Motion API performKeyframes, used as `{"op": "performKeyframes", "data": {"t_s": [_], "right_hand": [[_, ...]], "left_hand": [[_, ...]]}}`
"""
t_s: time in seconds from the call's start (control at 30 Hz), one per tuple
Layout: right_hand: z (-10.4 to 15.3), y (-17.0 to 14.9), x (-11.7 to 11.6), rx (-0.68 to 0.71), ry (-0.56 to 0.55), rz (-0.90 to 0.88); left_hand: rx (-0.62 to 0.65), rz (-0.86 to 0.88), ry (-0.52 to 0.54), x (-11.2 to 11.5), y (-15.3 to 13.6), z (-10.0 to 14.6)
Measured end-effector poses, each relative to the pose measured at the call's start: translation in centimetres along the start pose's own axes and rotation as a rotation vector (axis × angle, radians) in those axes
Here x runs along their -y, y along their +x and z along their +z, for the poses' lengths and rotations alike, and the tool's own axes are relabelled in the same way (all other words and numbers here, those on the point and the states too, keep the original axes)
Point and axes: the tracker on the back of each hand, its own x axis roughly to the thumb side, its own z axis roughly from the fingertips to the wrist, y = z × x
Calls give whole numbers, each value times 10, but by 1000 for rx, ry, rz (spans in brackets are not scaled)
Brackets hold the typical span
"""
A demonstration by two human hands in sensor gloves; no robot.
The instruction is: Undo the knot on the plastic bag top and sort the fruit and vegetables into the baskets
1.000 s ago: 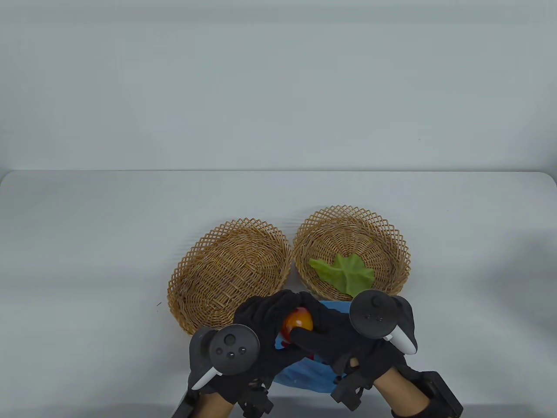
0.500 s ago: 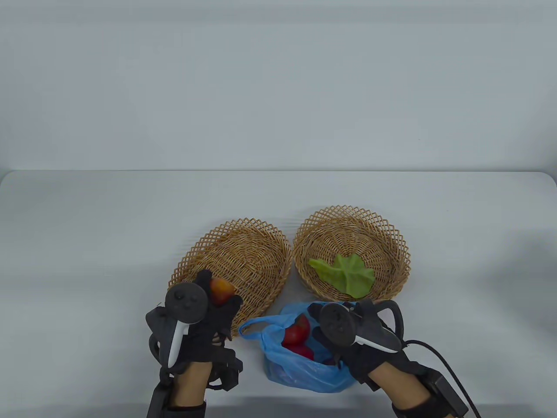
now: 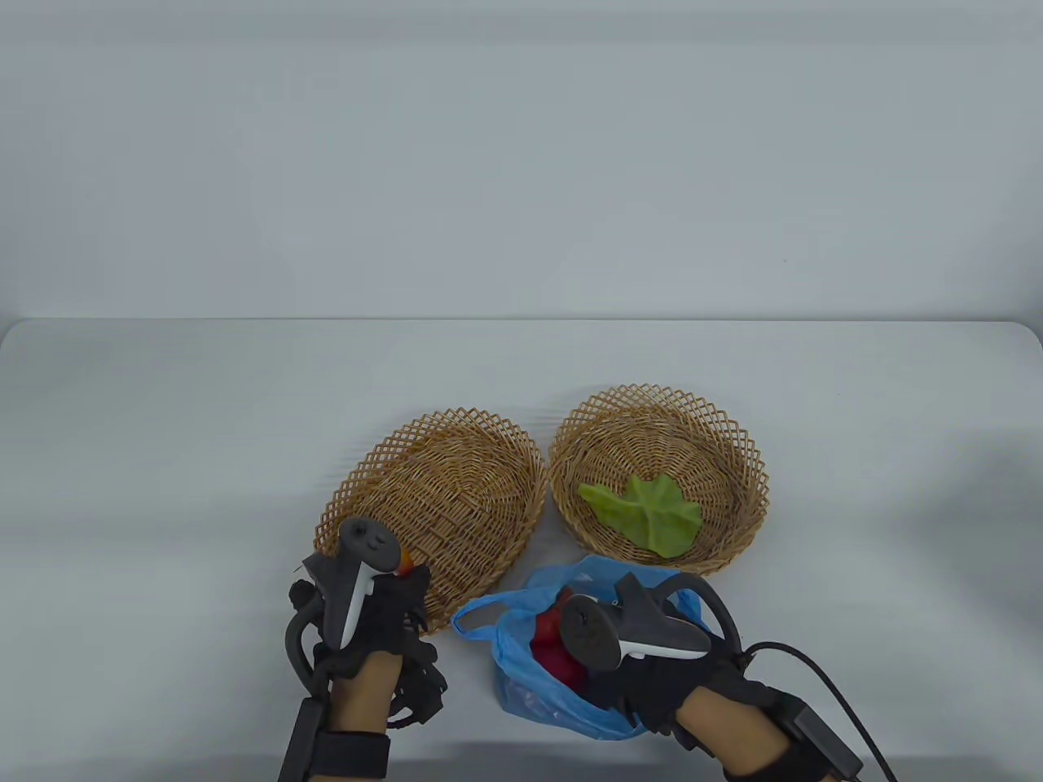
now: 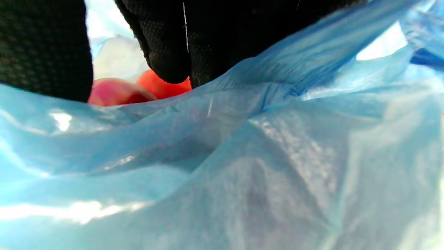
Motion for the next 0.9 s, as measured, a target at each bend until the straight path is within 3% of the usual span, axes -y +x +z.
{"op": "performKeyframes", "data": {"t_s": [0.23, 0.33, 0.47, 0.57, 0.67, 0.77, 0.9], "right_hand": [[1, 11, -3, 38, -1, 18], [0, 13, -3, 37, -2, 24], [1, 12, -3, 31, -6, 24], [0, 12, -3, 37, -5, 11], [-1, 13, -5, 45, -12, 3], [-2, 15, -7, 48, -6, -3], [-7, 17, -13, 43, 10, -11]], "left_hand": [[31, 8, -83, 6, 3, -3], [115, 83, 5, -10, 6, 12], [396, 311, 106, -34, 10, 50], [565, 412, 12, -35, 14, 70], [614, 254, -77, -17, 28, 75], [620, 39, -91, 4, 46, 77], [655, -37, -202, 25, 59, 78]]}}
